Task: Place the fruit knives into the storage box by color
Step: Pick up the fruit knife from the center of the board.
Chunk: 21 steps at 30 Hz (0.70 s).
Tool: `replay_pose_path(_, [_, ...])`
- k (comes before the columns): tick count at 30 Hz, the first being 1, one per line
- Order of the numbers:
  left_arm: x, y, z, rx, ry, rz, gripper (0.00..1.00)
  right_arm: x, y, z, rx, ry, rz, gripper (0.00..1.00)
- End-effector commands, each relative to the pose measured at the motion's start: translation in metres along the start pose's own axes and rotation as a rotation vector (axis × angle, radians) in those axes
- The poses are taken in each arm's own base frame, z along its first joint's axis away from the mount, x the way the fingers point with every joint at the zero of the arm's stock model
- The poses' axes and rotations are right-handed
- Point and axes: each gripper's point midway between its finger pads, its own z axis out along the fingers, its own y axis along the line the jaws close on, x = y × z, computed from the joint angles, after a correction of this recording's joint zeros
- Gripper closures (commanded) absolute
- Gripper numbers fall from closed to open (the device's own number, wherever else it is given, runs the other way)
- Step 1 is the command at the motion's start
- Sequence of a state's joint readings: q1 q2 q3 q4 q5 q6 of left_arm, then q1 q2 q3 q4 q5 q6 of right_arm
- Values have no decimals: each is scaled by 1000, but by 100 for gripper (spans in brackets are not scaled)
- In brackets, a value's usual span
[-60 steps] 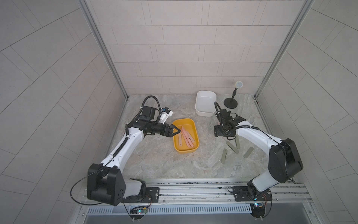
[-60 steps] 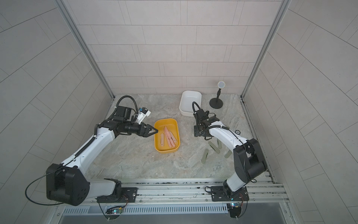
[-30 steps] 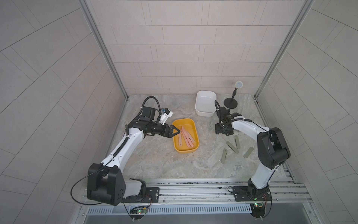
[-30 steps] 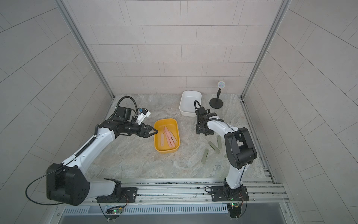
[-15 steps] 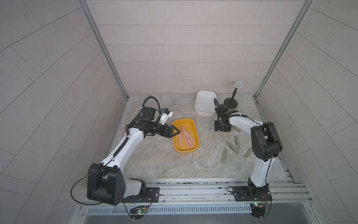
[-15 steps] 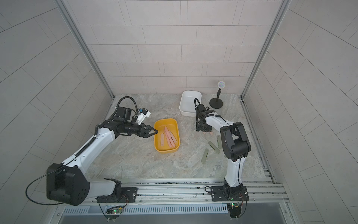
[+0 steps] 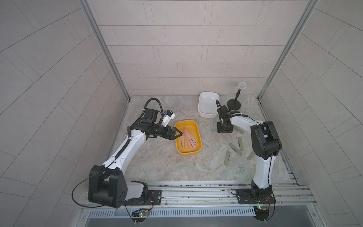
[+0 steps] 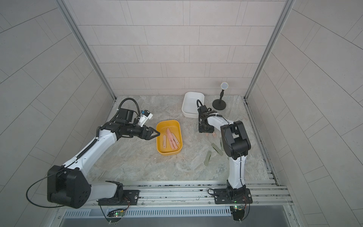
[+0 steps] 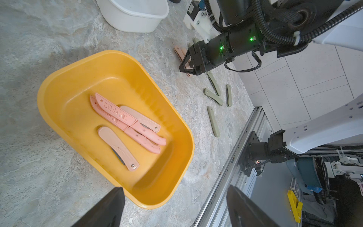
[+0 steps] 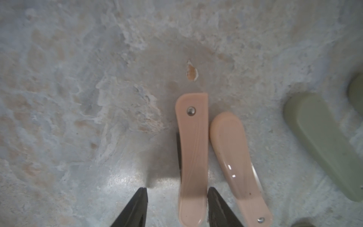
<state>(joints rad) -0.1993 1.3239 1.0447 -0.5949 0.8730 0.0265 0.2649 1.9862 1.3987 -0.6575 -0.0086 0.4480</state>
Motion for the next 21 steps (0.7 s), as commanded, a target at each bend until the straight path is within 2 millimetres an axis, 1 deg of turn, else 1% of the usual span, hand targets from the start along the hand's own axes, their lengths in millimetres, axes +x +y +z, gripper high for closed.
replay_pose_path(1, [1, -2, 0, 3, -2, 29, 12, 3, -3, 5, 9, 27, -2, 48])
replay_pose_path(8, [0, -3, -1, 2, -3, 29, 12, 5, -5, 10, 9, 43, -2, 49])
replay_pose_path(10, [0, -3, -1, 2, -5, 29, 12, 6, -5, 11, 7, 46, -3, 52])
replay_pose_path(15, [0, -3, -2, 0, -6, 33, 12, 11, -5, 12, 0, 59, -4, 65])
replay_pose_path(19, [0, -3, -2, -2, -7, 33, 12, 14, -4, 12, -7, 64, -6, 70])
replay_pose_path(21, [0, -2, -2, -5, -8, 33, 12, 15, -3, 11, -10, 64, -8, 71])
